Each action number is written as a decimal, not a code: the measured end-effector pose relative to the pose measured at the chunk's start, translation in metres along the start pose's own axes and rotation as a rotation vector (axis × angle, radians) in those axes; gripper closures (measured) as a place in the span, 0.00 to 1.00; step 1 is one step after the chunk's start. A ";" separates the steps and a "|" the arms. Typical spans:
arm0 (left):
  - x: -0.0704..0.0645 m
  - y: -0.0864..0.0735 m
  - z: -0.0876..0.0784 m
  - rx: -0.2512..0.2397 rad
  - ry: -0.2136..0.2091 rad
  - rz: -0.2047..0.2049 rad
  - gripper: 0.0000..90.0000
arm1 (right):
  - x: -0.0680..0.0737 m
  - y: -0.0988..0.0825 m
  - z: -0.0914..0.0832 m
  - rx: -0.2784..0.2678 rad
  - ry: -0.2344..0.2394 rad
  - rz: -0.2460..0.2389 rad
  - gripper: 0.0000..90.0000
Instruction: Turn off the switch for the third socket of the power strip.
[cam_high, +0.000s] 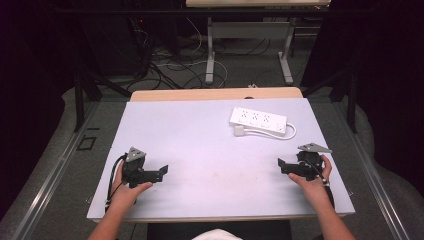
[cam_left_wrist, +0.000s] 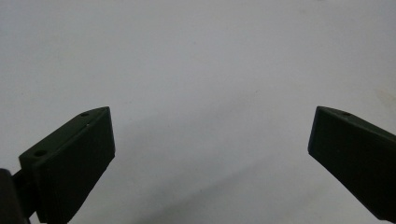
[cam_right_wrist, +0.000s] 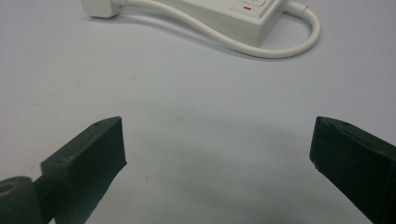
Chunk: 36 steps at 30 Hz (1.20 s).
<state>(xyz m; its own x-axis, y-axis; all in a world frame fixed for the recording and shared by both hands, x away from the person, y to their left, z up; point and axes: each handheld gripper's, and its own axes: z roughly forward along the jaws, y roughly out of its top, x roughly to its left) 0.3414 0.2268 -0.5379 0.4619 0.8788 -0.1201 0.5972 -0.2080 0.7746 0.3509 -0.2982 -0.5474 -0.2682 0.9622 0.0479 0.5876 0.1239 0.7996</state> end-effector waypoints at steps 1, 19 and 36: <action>0.000 0.000 0.000 0.003 0.000 0.002 0.01 | 0.000 0.000 0.000 0.000 -0.003 -0.003 0.03; -0.001 -0.001 0.001 0.022 0.007 -0.004 0.01 | 0.007 0.002 0.002 0.019 0.019 -0.041 0.05; -0.003 -0.001 0.002 0.016 0.014 -0.012 0.01 | 0.017 0.028 -0.002 0.117 0.055 -0.085 0.07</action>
<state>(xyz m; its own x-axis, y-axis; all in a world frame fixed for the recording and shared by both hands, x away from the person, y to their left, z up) 0.3407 0.2234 -0.5397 0.4457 0.8870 -0.1209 0.6131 -0.2041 0.7632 0.3612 -0.2788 -0.5235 -0.3601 0.9328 0.0178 0.6448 0.2350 0.7274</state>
